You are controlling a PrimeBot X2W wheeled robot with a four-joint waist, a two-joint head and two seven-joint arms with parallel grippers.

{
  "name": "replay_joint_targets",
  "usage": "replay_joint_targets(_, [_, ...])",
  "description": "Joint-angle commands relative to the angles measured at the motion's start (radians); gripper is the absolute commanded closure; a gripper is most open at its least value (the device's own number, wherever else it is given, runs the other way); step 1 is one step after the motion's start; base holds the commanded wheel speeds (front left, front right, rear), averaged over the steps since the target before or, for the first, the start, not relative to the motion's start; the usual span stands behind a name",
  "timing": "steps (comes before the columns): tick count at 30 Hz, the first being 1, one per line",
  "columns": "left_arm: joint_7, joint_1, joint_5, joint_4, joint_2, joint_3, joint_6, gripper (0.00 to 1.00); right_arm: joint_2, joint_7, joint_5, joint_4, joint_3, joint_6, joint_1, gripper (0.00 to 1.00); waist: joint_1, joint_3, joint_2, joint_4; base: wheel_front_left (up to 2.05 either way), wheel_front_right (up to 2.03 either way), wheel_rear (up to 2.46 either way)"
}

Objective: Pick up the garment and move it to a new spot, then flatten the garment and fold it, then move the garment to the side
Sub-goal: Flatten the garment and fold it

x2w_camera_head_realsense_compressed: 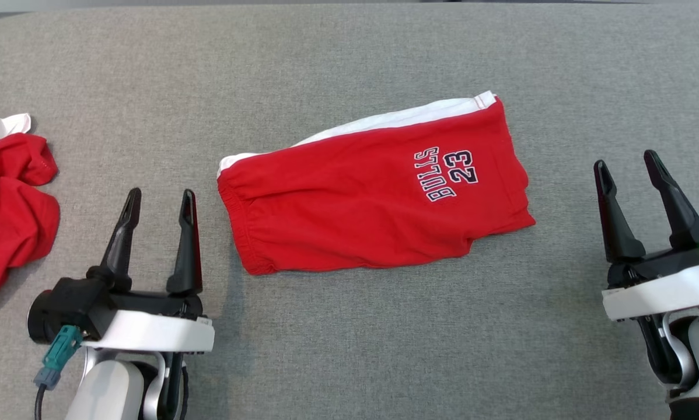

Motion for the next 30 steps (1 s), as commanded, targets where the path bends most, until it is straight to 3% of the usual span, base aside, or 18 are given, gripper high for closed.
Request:
replay_joint_targets(1, [0.000,0.006,0.009,0.002,0.008,0.002,0.005,0.00,-0.002,-0.005,-0.005,-0.009,-0.004,0.000,0.012,0.00,0.0000,-0.004,0.0000,-0.005,0.00,0.00,0.00])
replay_joint_targets(21, [0.031,-0.009,0.003,-0.047,0.014,-0.018,0.020,0.00,-0.034,0.017,-0.018,-0.010,0.013,0.000,-0.022,0.00,0.0000,0.018,0.0000,0.004,0.00,0.00,0.00])
replay_joint_targets(30, [0.028,-0.054,0.008,-0.053,0.001,-0.045,0.013,0.00,-0.082,0.087,-0.005,0.093,0.138,0.000,-0.172,0.00,0.0000,0.084,0.0000,0.038,0.00,0.00,0.00])
